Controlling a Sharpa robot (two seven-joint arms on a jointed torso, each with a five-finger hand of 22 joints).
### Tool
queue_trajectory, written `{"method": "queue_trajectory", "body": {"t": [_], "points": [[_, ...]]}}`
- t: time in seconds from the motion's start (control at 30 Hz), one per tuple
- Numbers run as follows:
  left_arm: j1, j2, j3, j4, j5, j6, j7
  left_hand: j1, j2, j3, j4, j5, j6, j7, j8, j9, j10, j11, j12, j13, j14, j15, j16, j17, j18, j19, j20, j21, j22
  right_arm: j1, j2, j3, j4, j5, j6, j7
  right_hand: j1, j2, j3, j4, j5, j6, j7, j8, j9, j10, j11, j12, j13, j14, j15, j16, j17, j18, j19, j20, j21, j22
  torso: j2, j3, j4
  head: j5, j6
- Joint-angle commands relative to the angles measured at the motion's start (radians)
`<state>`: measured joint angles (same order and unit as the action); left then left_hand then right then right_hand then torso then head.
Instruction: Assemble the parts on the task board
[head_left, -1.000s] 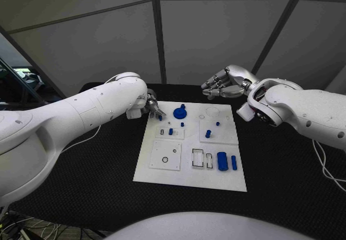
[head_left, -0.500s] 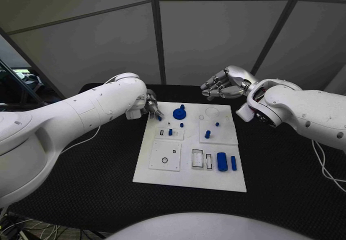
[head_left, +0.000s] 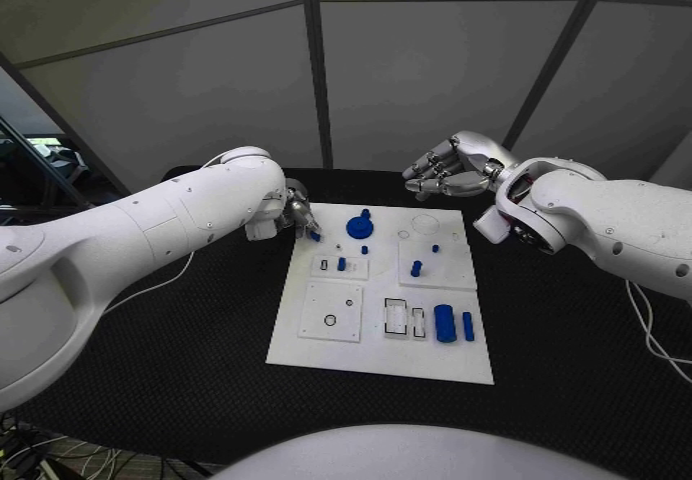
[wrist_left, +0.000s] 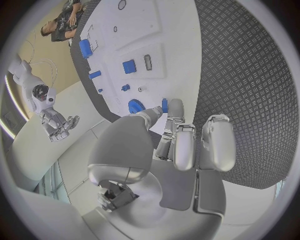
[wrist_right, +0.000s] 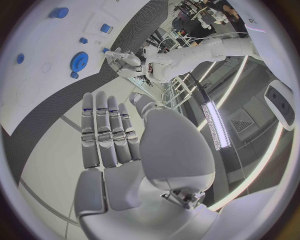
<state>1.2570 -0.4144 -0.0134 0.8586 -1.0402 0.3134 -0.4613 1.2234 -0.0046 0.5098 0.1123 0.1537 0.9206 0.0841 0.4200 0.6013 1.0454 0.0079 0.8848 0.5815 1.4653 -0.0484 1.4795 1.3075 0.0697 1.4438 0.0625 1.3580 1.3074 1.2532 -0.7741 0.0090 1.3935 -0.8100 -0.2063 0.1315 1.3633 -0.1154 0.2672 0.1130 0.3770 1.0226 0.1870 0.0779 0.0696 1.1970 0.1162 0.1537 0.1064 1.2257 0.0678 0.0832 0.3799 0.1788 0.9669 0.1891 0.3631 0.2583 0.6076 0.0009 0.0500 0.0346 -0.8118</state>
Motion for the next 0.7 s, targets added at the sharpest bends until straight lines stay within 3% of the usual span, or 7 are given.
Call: {"method": "queue_trajectory", "body": {"t": [0.03, 0.23, 0.5, 0.7], "points": [[0.003, -0.031, 0.000, 0.051, 0.054, -0.069, -0.001, -0.026, -0.011, 0.129, -0.107, 0.008, 0.005, -0.005, 0.011, 0.010, 0.016, -0.001, 0.003, -0.003, 0.077, -0.003, 0.008, 0.189, -0.014, 0.009, -0.005, 0.008, 0.095, 0.002, -0.002, 0.000, -0.001, 0.000, 0.009, 0.006, 0.005, 0.003, 0.007, -0.002, 0.006, 0.006, -0.001, 0.004, 0.001, 0.007, -0.002, 0.004, -0.001, 0.007, 0.001, -0.006, -0.001, 0.003, 0.008, -0.001, -0.006, -0.002, -0.001, 0.0006, 0.0020, 0.001, 0.000], [0.007, -0.099, 0.000, 0.169, 0.071, -0.126, -0.016, -0.064, -0.030, 0.181, -0.133, 0.016, 0.013, -0.008, 0.024, 0.025, 0.033, -0.005, 0.004, -0.006, 0.082, -0.008, 0.020, 0.199, -0.017, 0.016, -0.007, 0.016, 0.103, 0.002, -0.005, 0.000, -0.001, 0.000, 0.010, 0.005, 0.005, 0.003, 0.007, -0.002, 0.006, 0.006, -0.001, 0.004, 0.001, 0.007, -0.002, 0.004, -0.001, 0.007, 0.001, -0.006, -0.001, 0.003, 0.008, -0.001, -0.006, -0.002, 0.000, 0.0007, 0.0012, 0.004, -0.001], [0.006, -0.182, -0.001, 0.332, 0.076, -0.217, -0.034, -0.114, -0.061, 0.250, -0.167, 0.059, 0.029, -0.013, 0.048, 0.046, 0.081, -0.012, 0.032, 0.021, 0.086, -0.015, 0.031, 0.209, -0.022, 0.031, -0.014, 0.037, 0.123, 0.002, -0.006, 0.000, -0.004, 0.000, 0.011, 0.005, 0.005, 0.003, 0.007, -0.002, 0.006, 0.006, -0.001, 0.004, 0.001, 0.007, -0.002, 0.004, -0.001, 0.007, 0.001, -0.006, -0.001, 0.003, 0.008, -0.001, -0.006, -0.002, 0.000, 0.0000, 0.0005, 0.010, -0.002], [0.004, -0.224, -0.032, 0.427, 0.048, -0.258, -0.038, -0.127, -0.067, 0.263, -0.175, 0.076, 0.031, -0.015, 0.054, 0.052, 0.091, -0.013, 0.039, 0.029, 0.087, -0.016, 0.031, 0.209, -0.023, 0.033, -0.016, 0.038, 0.125, 0.002, -0.006, 0.000, -0.005, 0.000, 0.011, 0.006, 0.005, 0.003, 0.007, -0.002, 0.006, 0.006, -0.001, 0.004, 0.001, 0.007, -0.002, 0.004, -0.001, 0.007, 0.001, -0.006, -0.001, 0.003, 0.008, -0.001, -0.006, -0.002, 0.001, -0.0007, -0.0004, 0.011, -0.003]]}}
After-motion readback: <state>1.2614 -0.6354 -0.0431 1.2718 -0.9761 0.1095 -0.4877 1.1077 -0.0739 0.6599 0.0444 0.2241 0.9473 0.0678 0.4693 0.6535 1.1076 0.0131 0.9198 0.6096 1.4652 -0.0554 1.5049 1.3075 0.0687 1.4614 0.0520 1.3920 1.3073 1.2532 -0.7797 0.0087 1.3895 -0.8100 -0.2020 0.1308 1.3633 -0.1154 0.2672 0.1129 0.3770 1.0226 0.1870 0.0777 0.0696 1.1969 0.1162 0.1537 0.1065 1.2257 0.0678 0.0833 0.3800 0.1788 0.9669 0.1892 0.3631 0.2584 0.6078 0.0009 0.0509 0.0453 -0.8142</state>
